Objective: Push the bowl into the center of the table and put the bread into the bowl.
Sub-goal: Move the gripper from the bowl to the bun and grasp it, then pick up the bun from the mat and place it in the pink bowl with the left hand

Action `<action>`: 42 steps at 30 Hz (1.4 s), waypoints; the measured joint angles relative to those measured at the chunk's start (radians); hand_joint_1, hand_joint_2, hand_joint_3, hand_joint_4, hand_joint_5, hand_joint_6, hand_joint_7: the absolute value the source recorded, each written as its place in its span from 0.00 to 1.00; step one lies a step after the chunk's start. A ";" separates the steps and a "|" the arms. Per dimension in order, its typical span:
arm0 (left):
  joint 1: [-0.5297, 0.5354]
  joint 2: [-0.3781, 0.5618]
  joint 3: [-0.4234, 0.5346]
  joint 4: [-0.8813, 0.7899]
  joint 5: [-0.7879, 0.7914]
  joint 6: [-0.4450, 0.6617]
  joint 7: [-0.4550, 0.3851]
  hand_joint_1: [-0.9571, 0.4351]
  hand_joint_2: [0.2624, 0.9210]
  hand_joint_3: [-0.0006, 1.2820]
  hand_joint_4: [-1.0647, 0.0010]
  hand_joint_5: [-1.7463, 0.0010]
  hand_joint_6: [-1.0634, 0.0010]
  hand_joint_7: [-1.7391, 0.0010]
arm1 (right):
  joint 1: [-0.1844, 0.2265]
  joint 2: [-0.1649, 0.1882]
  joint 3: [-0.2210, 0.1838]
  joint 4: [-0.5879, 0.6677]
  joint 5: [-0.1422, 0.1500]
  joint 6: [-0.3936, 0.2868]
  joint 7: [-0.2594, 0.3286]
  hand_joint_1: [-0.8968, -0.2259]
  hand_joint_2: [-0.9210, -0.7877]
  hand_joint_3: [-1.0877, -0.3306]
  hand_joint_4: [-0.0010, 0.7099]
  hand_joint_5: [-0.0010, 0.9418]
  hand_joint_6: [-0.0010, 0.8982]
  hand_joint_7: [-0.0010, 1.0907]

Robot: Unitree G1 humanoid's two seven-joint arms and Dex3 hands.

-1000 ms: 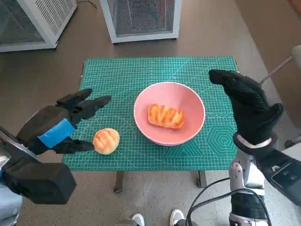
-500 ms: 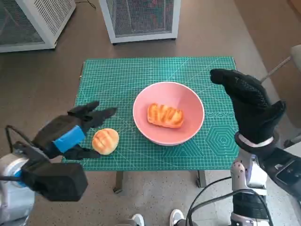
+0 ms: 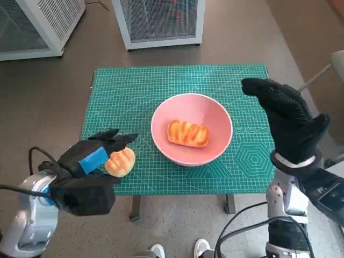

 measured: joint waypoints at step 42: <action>-0.055 -0.042 -0.013 0.158 0.036 -0.096 0.151 0.69 0.99 0.05 0.32 0.36 0.42 0.32 | 0.002 -0.001 -0.007 -0.004 -0.003 -0.011 0.000 0.62 0.00 0.74 0.45 0.00 0.00 0.54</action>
